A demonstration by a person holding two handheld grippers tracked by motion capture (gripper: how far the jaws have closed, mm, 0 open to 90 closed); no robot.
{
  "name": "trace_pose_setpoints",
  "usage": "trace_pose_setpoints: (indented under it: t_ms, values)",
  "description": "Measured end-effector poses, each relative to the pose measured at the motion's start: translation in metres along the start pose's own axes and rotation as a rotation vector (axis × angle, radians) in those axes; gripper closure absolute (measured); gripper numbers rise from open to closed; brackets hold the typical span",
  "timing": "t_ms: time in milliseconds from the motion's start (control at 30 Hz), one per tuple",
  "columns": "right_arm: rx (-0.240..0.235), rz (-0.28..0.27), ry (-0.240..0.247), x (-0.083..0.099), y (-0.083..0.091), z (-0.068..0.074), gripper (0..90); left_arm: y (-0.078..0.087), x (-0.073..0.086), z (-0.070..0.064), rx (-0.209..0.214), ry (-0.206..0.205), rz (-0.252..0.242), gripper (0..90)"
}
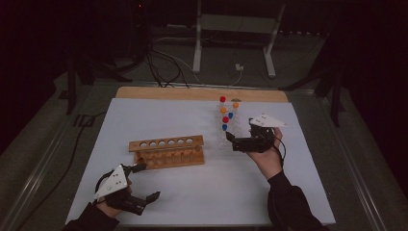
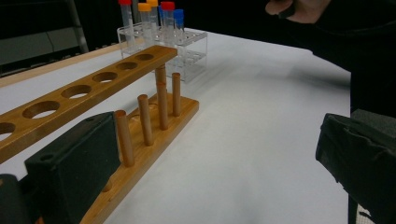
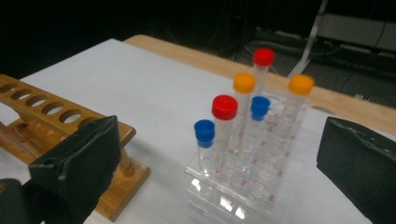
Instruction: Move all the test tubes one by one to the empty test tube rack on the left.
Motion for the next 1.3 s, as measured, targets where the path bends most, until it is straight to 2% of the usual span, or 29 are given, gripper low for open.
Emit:
trace_pose_setpoints:
  t_ms: [300,500,533,600,733,767,800,1133,1300]
  values:
    - [0.016,0.134,-0.010,0.020,-0.024,0.005,11.1,0.000,0.000,0.000,0.003,0.001,-0.002,0.5]
    - [0.030,0.178,-0.012,0.026,-0.032,0.007,19.4,0.000,0.000,0.000,0.003,0.001,-0.001,0.5]
    - [0.024,0.198,-0.017,0.028,-0.035,0.008,30.7,0.000,0.000,0.000,0.003,-0.001,0.001,0.5]
    - [0.021,0.215,-0.013,0.029,-0.038,0.008,39.5,0.000,0.000,0.000,0.003,-0.001,0.001,0.5]
    - [0.032,0.245,-0.019,0.031,-0.043,0.008,48.7,0.000,0.000,0.000,0.004,-0.002,0.003,0.5]
    - [0.032,0.245,-0.019,0.031,-0.043,0.008,48.7,0.000,0.000,0.000,0.004,-0.002,0.003,0.5]
    - [0.042,0.264,-0.022,0.031,-0.045,0.007,54.0,0.000,0.000,0.000,0.004,-0.003,0.002,0.5]
    - [0.060,0.318,-0.022,0.033,-0.055,0.009,66.4,0.000,0.000,0.000,0.006,-0.003,0.003,0.5]
    - [0.069,0.318,-0.013,0.033,-0.057,0.011,70.3,0.000,0.001,0.000,0.005,-0.004,0.005,0.5]
Point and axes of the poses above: each handheld gripper's, and its own axes: y roughly backward along the jaws, x roughly out of its underside, z roughly to its left, the point moved 5 cm from there along -y, roughly forward along the jaws, and after that the axes turned 9 degrees about -z, right-handed, at the moved point
